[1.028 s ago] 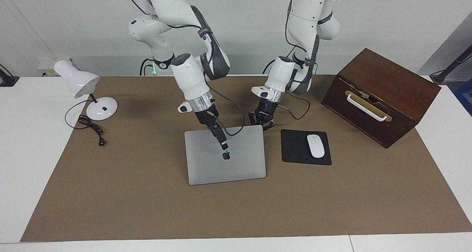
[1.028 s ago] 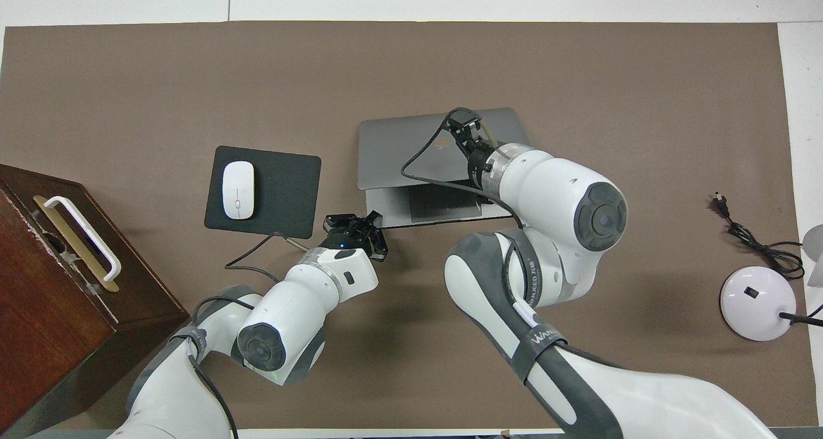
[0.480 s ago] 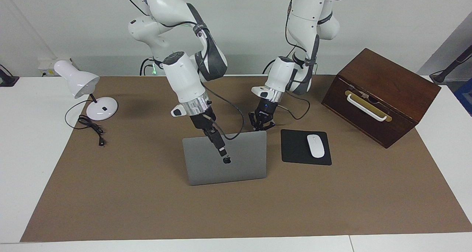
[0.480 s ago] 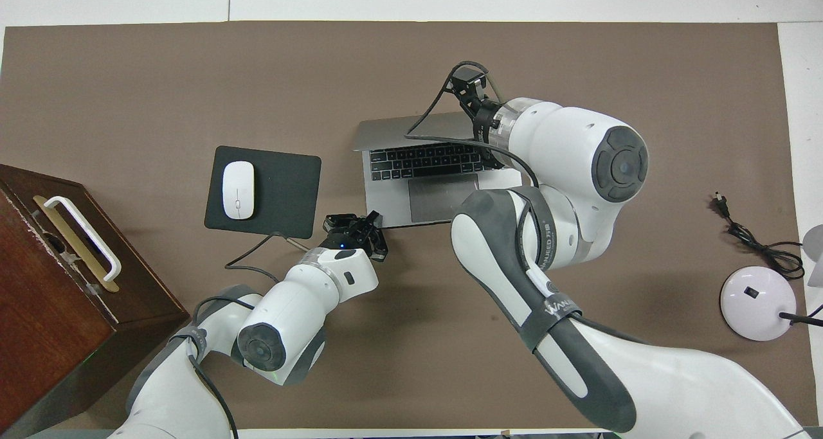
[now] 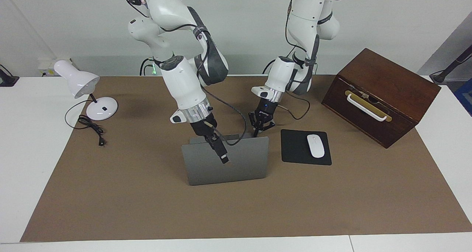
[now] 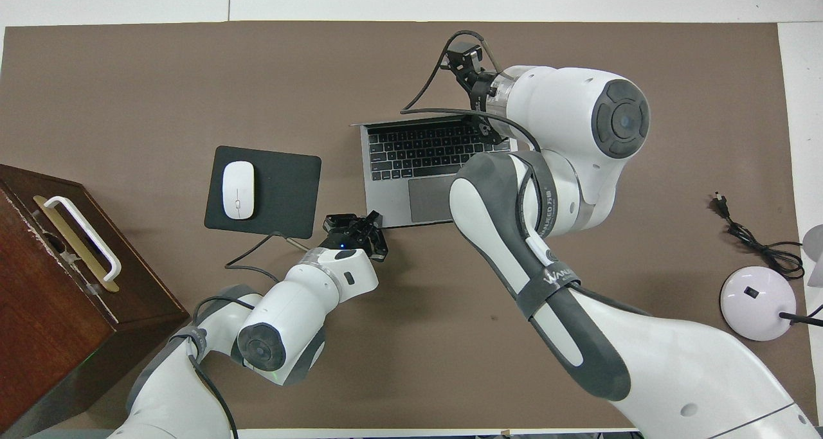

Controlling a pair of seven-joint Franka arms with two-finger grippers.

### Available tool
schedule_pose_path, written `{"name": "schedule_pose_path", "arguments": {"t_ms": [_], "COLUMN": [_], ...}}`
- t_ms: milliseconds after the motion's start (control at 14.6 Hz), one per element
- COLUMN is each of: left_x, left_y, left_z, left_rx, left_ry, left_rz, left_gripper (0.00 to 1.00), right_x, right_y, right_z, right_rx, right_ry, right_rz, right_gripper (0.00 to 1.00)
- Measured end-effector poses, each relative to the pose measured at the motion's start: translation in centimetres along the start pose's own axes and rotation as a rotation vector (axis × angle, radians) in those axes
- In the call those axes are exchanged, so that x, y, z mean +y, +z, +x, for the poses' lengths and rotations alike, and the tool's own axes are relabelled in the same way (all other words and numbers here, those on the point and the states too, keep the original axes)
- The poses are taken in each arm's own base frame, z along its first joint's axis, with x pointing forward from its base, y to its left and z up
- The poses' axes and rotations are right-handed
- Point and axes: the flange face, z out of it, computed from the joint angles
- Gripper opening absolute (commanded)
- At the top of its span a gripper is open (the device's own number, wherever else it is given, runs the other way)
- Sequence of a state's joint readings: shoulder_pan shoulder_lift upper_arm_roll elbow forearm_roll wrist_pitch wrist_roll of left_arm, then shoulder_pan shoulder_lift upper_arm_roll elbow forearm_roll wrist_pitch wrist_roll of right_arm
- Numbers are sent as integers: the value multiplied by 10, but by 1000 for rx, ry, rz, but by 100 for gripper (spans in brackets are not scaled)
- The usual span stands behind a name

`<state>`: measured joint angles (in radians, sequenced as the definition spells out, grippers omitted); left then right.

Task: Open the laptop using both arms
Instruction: 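Lift the laptop lid upward and away with the right gripper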

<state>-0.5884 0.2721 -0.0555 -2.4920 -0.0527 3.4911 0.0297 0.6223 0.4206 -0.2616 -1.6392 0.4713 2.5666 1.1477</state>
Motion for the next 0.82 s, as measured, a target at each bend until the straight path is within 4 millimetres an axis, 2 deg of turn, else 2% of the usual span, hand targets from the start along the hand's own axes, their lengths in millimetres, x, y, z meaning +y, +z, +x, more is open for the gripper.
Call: {"name": "schedule_pose_path", "arguments": {"t_ms": [343,548,822], "left_x": [0,0,0], "left_y": [0,0,0], "left_z": [0,0,0], "left_rx": [0,0,1], "left_ry": [0,1,1], "left_rz": [0,0,0], "left_gripper": [0,0,0], "right_x": [-14,-16,-18], "right_y": [5,11,12], "right_z": [11,21,21], "right_rx": [7,19,11], "right_ry": [-3,1,-1], "right_rz": [-4,-5,-21], "right_gripper": [100,100,100]}}
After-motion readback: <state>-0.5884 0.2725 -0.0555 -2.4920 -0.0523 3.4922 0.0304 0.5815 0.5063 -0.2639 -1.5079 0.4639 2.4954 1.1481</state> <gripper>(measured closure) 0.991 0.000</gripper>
